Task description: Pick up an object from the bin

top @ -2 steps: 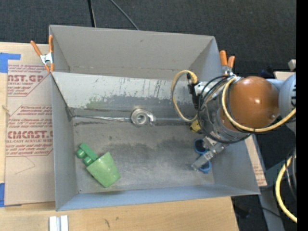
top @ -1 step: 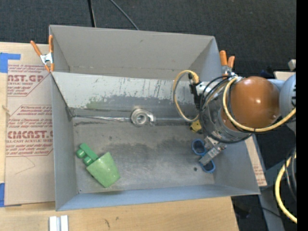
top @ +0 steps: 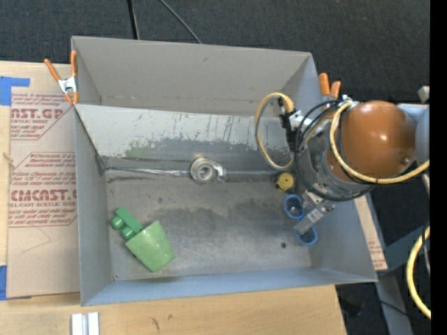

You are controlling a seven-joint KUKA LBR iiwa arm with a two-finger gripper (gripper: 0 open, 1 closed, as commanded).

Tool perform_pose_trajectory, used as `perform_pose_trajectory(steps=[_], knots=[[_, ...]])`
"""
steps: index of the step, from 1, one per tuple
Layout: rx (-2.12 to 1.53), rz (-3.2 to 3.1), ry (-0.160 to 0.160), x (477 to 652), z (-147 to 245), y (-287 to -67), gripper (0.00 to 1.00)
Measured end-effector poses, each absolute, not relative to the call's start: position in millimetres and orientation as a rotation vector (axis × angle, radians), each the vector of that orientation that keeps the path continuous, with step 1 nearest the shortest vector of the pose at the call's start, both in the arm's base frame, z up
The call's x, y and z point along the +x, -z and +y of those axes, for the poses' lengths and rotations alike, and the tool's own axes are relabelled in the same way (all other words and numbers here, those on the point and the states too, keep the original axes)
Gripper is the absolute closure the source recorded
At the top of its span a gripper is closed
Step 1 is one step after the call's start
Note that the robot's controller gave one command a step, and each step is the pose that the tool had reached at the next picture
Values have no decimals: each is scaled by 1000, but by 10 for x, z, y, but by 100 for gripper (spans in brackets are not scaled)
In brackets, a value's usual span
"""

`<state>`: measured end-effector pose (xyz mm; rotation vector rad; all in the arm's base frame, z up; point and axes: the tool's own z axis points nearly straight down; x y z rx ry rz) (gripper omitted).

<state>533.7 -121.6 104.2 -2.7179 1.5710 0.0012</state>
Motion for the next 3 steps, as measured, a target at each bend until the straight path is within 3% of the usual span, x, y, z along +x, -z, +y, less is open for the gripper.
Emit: perform_pose_trajectory(steps=[1,2,3], knots=[[-2717,1574,-2,5342,-1200,-1283,100],[-2714,1577,4,5352,-1186,-1828,100],[-2712,1579,-4,5353,-1167,-1835,100]])
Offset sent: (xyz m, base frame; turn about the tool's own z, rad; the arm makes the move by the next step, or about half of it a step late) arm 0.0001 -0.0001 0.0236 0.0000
